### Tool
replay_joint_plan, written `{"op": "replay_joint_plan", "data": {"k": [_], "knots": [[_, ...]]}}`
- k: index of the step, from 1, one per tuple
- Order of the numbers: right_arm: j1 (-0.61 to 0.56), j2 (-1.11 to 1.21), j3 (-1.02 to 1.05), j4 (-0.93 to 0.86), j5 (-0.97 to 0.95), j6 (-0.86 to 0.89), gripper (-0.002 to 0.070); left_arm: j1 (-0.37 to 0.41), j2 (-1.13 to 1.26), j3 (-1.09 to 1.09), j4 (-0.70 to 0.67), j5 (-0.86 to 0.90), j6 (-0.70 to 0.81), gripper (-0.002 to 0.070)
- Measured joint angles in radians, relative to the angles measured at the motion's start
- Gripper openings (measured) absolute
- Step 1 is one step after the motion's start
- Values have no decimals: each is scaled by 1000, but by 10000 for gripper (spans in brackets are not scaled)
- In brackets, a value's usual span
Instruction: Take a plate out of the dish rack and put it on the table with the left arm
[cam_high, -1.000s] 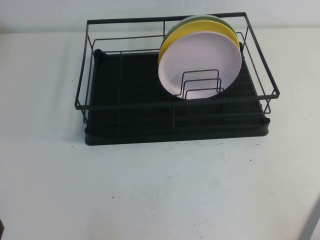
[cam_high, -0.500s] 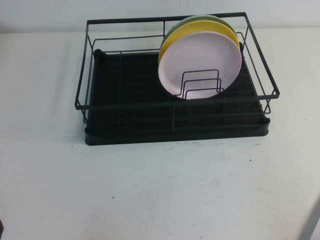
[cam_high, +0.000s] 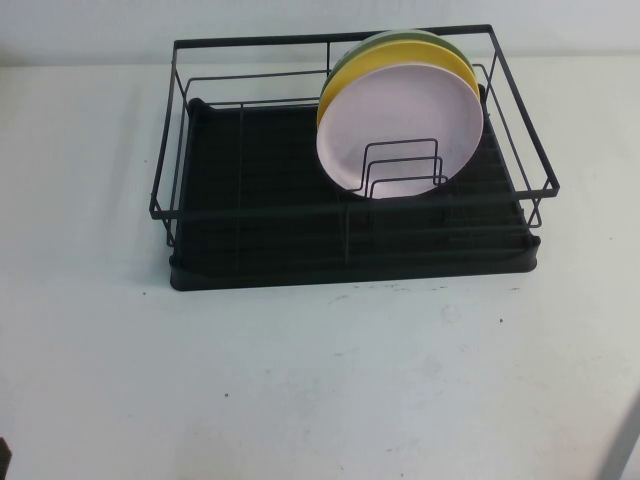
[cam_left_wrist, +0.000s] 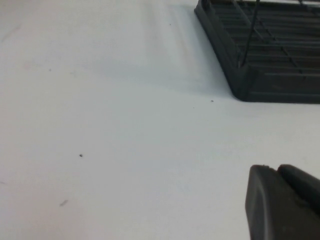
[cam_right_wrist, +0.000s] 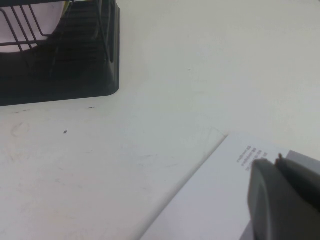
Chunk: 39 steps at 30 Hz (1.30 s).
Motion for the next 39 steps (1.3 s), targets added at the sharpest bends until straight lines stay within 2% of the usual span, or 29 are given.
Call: {"op": "replay_joint_plan", "data": {"k": [3,8,10,20,23,25,27,33,39], "knots": [[0,0,0,0,0,0,-20,0,0,1,-69,-42,-104,-3],[0,0,0,0,0,0,-20,0,0,2,-327,-261,-364,-3],[0,0,0,0,0,0,-21,0,0,2,-376,-327,-396,-3],[0,0,0,0,0,0,-20,0,0,2,-415,-382,-429,-3],[0,0,0,0,0,0,-21,0,0,-21,-404,-316,-428,-3],[0,0,0,0,0,0,-20,0,5,-116,-367,-167,-367,-3],[0,0,0,0,0,0,-20,-11,48,-247,-332,-13,-245,-3],[0,0,0,0,0,0,-20,-48,360,-708,-308,449,161,-3],[0,0,0,0,0,0,-21,-51,687,-1060,-339,682,502,-3]]}}
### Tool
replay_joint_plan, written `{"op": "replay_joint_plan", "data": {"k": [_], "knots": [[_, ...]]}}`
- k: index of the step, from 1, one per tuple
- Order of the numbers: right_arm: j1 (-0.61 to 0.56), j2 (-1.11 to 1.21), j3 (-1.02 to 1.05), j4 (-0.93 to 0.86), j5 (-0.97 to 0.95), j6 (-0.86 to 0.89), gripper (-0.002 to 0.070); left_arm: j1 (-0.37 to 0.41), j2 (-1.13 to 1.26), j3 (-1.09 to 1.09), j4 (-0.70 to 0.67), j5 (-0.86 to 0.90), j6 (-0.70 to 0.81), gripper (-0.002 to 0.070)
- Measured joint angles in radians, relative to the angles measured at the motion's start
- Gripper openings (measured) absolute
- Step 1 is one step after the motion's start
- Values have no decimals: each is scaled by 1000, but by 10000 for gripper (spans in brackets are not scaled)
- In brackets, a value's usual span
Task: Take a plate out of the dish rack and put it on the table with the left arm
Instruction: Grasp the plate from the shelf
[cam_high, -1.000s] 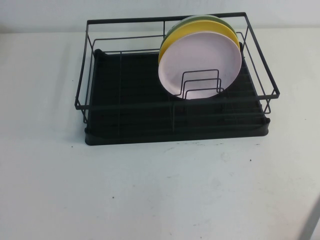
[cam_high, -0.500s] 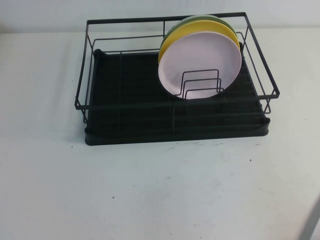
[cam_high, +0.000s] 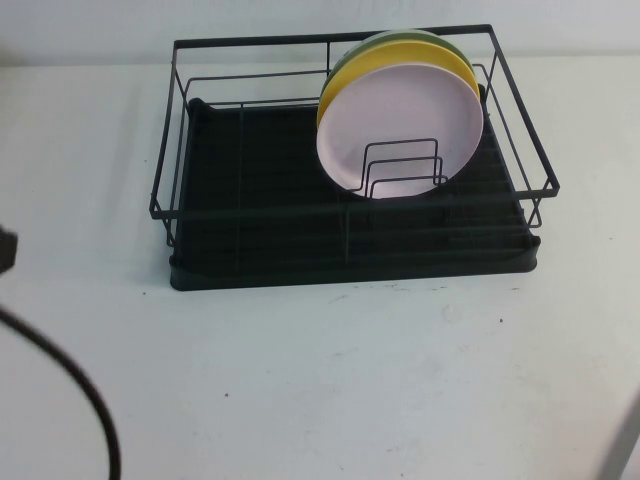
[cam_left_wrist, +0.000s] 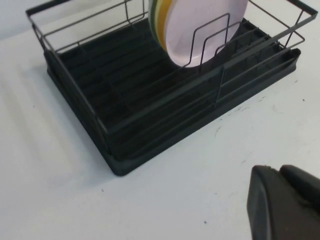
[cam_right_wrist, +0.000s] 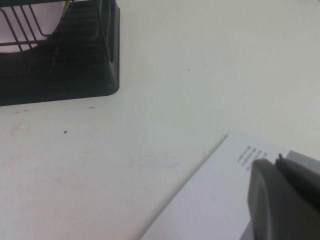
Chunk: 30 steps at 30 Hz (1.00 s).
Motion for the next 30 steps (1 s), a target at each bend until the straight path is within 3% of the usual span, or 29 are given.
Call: {"op": "replay_joint_plan", "data": {"k": [6,9,18,22,30], "knots": [[0,0,0,0,0,0,-21,0,291,-248,-64,31,240,0],[0,0,0,0,0,0,-20,0,428,-337,-114,31,287,45],[0,0,0,0,0,0,-20,-2,777,-552,-336,21,342,415],[0,0,0,0,0,0,-21,-24,894,-634,-370,1,424,454],[0,0,0,0,0,0,-20,-133,1110,-796,-381,-71,588,462]]}}
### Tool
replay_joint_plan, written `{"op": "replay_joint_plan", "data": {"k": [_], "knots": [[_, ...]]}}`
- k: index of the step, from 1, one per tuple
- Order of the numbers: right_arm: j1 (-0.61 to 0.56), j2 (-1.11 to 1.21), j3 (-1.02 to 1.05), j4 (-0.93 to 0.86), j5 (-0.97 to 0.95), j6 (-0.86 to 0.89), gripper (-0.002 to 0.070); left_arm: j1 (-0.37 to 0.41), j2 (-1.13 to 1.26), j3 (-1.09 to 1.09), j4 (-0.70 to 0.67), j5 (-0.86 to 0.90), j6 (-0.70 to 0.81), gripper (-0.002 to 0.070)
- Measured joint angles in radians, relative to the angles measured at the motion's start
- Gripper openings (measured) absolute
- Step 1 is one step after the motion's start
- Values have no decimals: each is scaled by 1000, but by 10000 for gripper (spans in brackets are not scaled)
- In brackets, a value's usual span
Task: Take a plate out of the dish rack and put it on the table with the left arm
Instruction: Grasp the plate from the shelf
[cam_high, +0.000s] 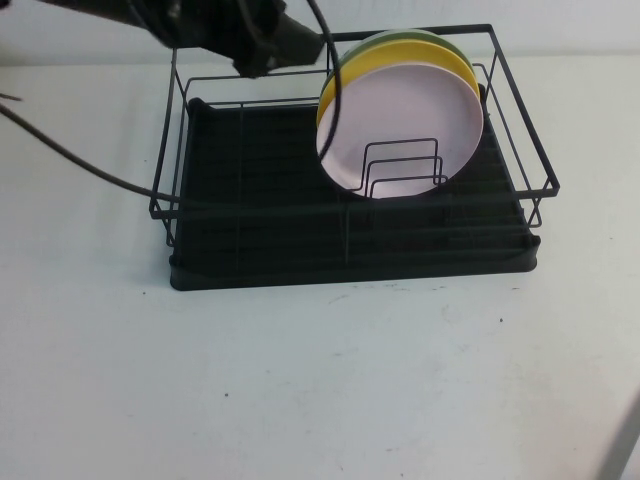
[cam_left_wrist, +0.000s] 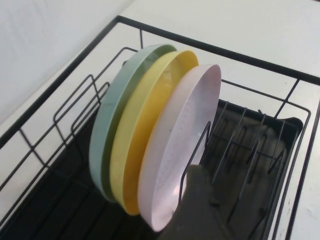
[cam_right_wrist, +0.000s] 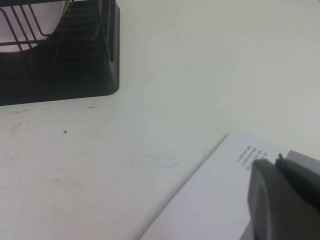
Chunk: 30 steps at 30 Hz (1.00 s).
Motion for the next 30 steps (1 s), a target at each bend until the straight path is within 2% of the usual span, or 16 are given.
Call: {"op": "replay_joint_plan", "data": {"k": [7,11,30], "knots": [[0,0,0,0,0,0,-21,-94,159,-99,11,-63,57,462],[0,0,0,0,0,0,-21,-123,215,-135,15,-131,84,462],[0,0,0,0,0,0,-21,-135,332,-151,-16,-303,128,462]]}}
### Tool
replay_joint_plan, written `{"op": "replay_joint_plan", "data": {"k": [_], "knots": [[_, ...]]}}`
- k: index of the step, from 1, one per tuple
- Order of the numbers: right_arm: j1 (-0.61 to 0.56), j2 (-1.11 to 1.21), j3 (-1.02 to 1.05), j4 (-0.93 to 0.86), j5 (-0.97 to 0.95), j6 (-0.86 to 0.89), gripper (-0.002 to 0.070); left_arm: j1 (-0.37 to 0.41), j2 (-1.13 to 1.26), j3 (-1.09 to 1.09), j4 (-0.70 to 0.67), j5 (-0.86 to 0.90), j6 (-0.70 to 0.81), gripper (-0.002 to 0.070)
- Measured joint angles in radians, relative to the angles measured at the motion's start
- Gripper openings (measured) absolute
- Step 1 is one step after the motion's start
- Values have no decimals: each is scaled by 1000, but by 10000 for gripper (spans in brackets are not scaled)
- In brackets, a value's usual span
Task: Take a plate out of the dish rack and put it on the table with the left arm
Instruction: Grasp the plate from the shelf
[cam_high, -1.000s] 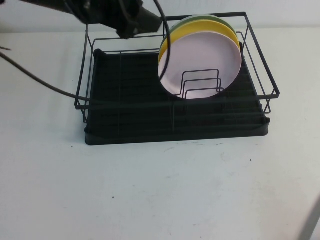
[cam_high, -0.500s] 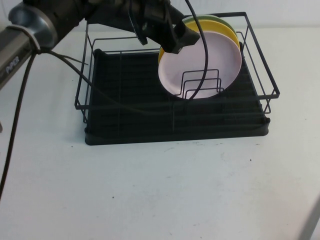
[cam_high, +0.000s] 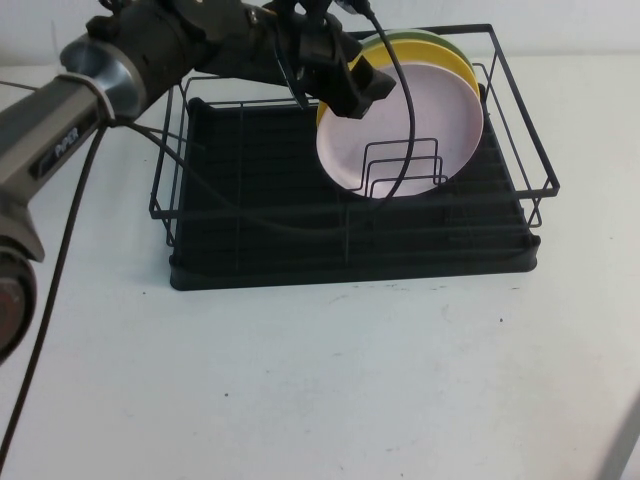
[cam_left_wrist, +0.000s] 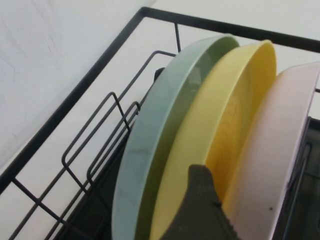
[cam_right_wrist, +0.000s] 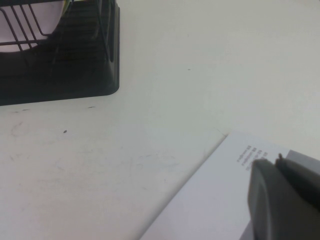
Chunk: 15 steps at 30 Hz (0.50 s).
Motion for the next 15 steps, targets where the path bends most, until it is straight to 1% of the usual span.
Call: {"op": "replay_joint_plan", "data": {"k": [4,10,15], "knots": [[0,0,0,0,0,0,-21,0,19,-5,-48,-31,16,450],[0,0,0,0,0,0,-20,0,71,-29,-84,-40,24,395],[0,0,0,0,0,0,-20,0,95,-30,-104,-41,29,383]]}}
